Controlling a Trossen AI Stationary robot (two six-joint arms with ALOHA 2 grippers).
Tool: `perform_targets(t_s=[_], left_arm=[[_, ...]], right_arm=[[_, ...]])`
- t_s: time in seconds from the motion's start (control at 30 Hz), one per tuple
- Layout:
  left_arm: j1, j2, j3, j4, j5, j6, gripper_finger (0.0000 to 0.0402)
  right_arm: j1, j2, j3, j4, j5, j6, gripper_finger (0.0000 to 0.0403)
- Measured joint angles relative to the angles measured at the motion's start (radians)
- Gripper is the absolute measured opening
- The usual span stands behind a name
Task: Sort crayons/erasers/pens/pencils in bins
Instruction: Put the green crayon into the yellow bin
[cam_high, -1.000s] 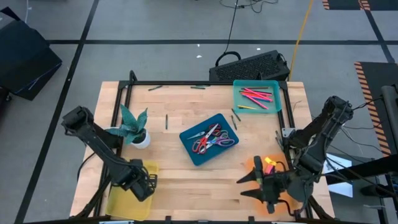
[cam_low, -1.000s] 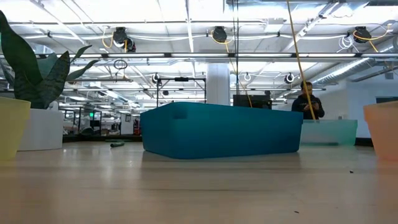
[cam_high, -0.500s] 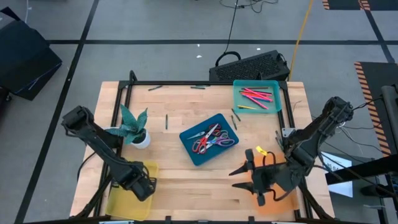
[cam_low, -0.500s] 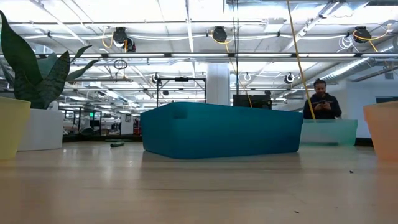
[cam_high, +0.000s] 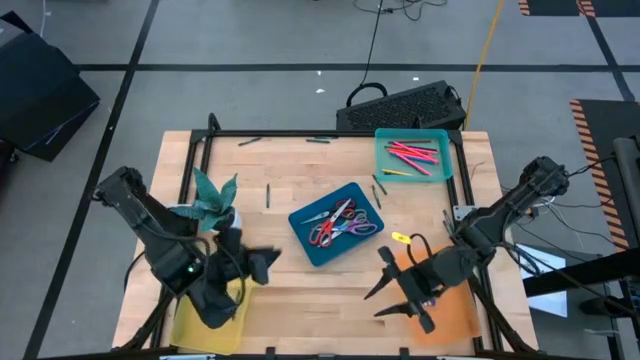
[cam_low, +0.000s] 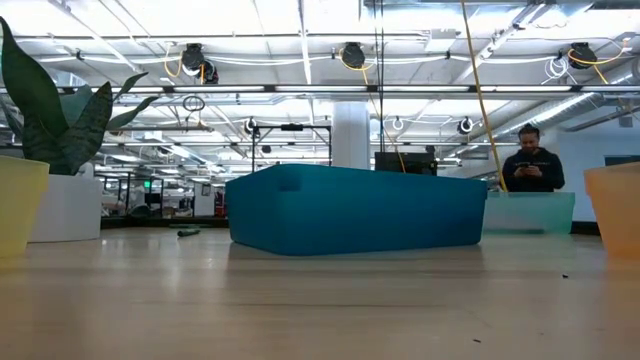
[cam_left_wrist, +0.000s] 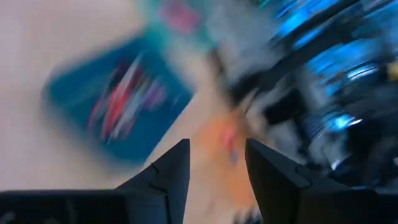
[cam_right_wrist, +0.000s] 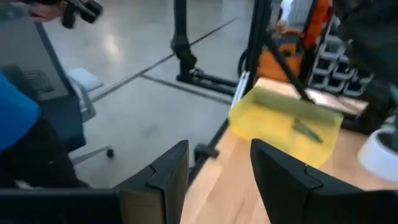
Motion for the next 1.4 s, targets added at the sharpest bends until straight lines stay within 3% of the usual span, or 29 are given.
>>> perform_targets(t_s=[0.07,0.13,0.2,0.3,0.4,0.5,0.67,0.8,1.0,1.2,1.4], left_arm=[[0.023,0.0,0.02,0.094,-0.127,0.193,0.0156],[0.059,0.0,0.039,0.146,-0.129,0.341,0.0157],[0.114,-0.009,0.058,0.146,-0.038,0.422,0.0157],[0.229,-0.016,0.086,0.156,0.115,0.514,0.0157],[0.335,-0.021,0.103,0.158,0.161,0.609,0.0157],[0.467,-0.032,0.11,0.131,0.25,0.649,0.0157],[0.708,-0.033,0.107,-0.076,0.489,0.745,0.0164],[0.904,-0.022,0.107,-0.217,0.625,0.818,0.0201],[1.186,0.022,0.055,-0.308,0.853,0.95,0.024],[1.318,0.102,-0.062,-0.262,0.948,1.031,0.0243],[1.326,0.181,-0.209,-0.106,1.001,1.078,0.0244]], right_arm=[[-0.009,0.0,-0.002,0.024,0.003,-0.031,0.0164],[-0.013,0.0,-0.002,0.056,0.003,-0.062,0.0164],[-0.017,0.0,-0.002,0.066,0.018,-0.074,0.0164],[-0.018,0.0,-0.002,0.056,0.184,-0.007,0.0164],[-0.022,0.0,-0.002,0.022,0.335,-0.002,0.0164],[-0.022,-0.009,-0.003,-0.009,0.396,0.004,0.0171],[-0.057,-0.042,-0.002,-0.075,0.403,0.108,0.0209],[-0.097,-0.051,-0.002,-0.154,0.403,0.135,0.0236],[-0.161,-0.036,-0.003,-0.19,0.396,0.136,0.0234],[-0.26,-0.035,-0.003,-0.188,0.397,0.135,0.0227],[-0.32,-0.035,-0.003,-0.186,0.396,0.132,0.0226]])
